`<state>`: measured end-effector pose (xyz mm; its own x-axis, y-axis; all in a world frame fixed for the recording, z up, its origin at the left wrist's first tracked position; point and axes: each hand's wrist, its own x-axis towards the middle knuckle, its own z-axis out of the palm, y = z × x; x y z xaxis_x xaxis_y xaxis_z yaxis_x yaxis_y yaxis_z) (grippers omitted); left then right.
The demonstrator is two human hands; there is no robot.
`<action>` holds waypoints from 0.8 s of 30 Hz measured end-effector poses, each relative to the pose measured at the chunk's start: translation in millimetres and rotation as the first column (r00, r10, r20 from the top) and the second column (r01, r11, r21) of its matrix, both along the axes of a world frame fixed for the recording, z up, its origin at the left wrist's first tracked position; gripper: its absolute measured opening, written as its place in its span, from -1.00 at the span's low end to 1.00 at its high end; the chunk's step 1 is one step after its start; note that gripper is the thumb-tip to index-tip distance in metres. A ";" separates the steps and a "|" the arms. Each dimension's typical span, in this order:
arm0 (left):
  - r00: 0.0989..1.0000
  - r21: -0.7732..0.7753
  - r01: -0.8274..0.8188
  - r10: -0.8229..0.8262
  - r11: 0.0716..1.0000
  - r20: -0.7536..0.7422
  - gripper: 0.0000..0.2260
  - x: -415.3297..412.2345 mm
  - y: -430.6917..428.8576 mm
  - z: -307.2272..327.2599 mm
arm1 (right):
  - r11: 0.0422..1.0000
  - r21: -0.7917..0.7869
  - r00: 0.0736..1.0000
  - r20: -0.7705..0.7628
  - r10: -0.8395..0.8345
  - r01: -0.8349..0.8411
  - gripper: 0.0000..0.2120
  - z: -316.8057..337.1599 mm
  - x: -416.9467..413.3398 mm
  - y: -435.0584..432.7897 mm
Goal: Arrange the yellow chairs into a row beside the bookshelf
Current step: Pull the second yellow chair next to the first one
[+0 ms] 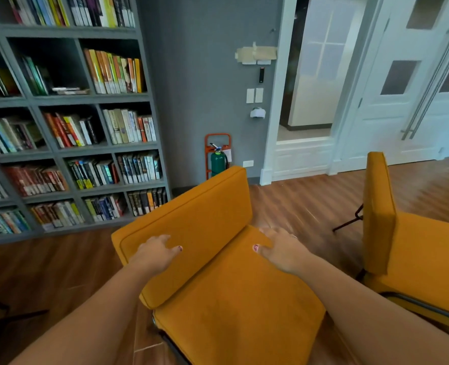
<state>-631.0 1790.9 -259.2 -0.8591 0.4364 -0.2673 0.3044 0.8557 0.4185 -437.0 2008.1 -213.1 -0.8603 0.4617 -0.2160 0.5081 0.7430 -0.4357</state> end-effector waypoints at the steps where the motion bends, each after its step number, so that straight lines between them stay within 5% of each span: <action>1: 1.000 -0.012 -0.008 0.008 1.000 -0.001 -0.42 -5.3 5.1 -0.8 | 1.000 -0.013 1.000 0.007 0.007 -0.007 -0.41 -2.7 -6.7 6.3; 14: 0.954 -0.030 -0.298 0.299 0.954 0.033 -0.38 -80.9 57.4 -17.4 | 0.957 -0.037 0.952 0.098 0.291 -0.289 -0.39 -28.2 -165.8 87.6; 24: 0.709 0.160 -0.705 0.676 0.691 0.201 -0.49 -126.7 100.0 -31.2 | 0.827 0.001 0.817 0.159 0.554 -0.562 -0.39 -51.6 -319.0 125.5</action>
<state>-757.7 1891.0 -290.5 -0.9083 -0.2110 -0.3612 -0.3999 0.6908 0.6024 -756.0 2133.6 -264.7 -0.9337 -0.0756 -0.3501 0.0550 0.9356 -0.3487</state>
